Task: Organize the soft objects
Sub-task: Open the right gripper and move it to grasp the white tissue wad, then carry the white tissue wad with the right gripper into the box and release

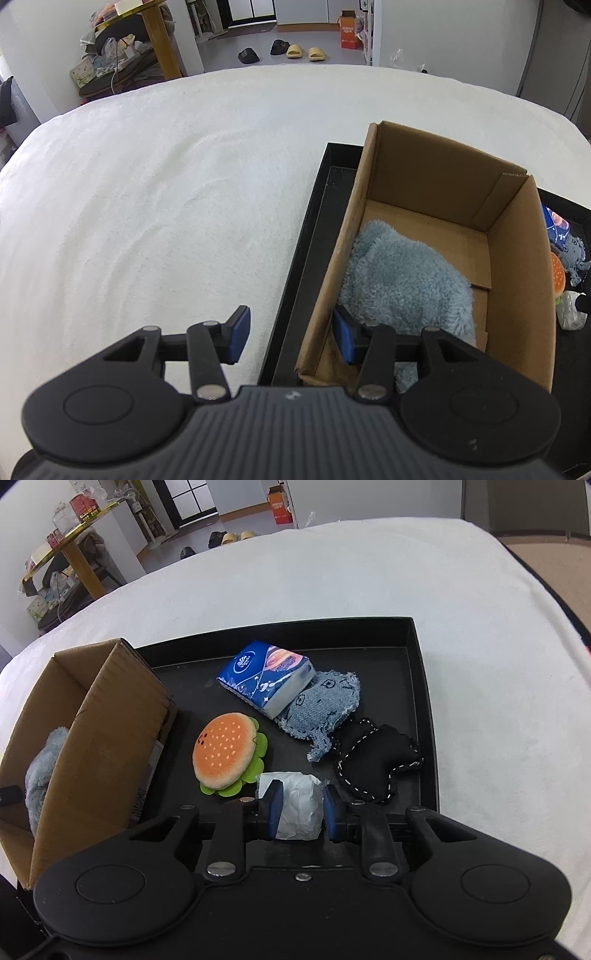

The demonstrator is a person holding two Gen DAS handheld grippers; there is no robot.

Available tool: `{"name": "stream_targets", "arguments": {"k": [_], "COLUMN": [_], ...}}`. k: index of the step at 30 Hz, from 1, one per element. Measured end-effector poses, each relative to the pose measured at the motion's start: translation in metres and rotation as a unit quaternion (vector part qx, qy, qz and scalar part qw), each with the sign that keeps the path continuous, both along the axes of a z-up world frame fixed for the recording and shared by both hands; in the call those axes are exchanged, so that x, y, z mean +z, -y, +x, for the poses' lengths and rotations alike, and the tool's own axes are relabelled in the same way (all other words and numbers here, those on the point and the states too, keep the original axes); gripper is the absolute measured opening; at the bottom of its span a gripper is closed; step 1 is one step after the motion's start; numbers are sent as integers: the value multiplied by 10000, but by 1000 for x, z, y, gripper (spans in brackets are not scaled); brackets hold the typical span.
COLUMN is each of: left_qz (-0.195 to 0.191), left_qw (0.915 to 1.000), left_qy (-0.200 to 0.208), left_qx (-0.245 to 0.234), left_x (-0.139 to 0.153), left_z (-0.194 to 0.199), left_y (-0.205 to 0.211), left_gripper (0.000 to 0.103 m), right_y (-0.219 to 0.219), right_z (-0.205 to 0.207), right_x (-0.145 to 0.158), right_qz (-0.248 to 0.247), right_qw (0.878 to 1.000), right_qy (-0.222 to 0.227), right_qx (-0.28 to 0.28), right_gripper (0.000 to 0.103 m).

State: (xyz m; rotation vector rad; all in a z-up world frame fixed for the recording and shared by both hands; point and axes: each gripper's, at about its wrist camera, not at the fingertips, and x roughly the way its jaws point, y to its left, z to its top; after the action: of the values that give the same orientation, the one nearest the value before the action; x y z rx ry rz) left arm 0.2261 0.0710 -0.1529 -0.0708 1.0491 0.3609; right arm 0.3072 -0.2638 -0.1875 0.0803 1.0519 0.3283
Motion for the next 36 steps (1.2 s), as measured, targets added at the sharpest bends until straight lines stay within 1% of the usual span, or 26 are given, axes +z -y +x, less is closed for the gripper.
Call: {"name": "stream_targets", "arguments": {"k": [4,6,7,8,10,15,16,17,18,20,23,26,30,36], "left_qz": [-57,-64,-68,-76,-106,-192,-204,-208,-205,-239,-311,-300,-350,-333], "left_qw": [10000,10000,10000,10000,9999,9998,9998,9998,9998,9997,9995,9995,9994,9994], "left_qy": [-34,-53,-61,-63,-61,-59,-52,-38,-24,-7,10,18,33,80], "left_qx": [19,21,17,9,6,14,6,-7,-16,-21,-1,0,14,-2], "left_x": [-4,-6,-6,-7,-8,-11,-11,-10,-10,-10,-9,-9,-8,-4], "left_z": [1,1,1,0,0,1,1,0,0,-1,-3,-3,-4,-7], "left_y": [-2,-2,-2,-2,-3,-7,-7,-7,-8,-10,-12,-10,-10,-9], "left_gripper": [47,47,47,47,47,47,47,47,47,47,47,47,47,47], "right_y": [2,4,6,7,11,7,4,1,-1,-4,-10,-13,-18,-32], "right_z": [5,9,11,12,14,12,11,10,9,8,6,5,2,-6], "right_x": [-4,-6,-7,-9,-11,-10,-9,-8,-7,-4,-3,-5,-4,-3], "right_qz": [75,93,48,18,91,107,122,144,159,211,170,219,49,-346], "right_qw": [9999,9997,9996,9994,9992,9993,9995,9996,9996,9996,9997,9995,9997,9983], "right_qy": [-130,-223,-246,-259,-297,-284,-263,-242,-225,-208,-180,-179,-50,226], "right_qx": [-15,-86,-152,-218,-270,-222,-150,-85,-39,43,68,105,219,422], "right_gripper": [24,32,43,52,56,56,53,47,44,27,27,27,27,25]}}
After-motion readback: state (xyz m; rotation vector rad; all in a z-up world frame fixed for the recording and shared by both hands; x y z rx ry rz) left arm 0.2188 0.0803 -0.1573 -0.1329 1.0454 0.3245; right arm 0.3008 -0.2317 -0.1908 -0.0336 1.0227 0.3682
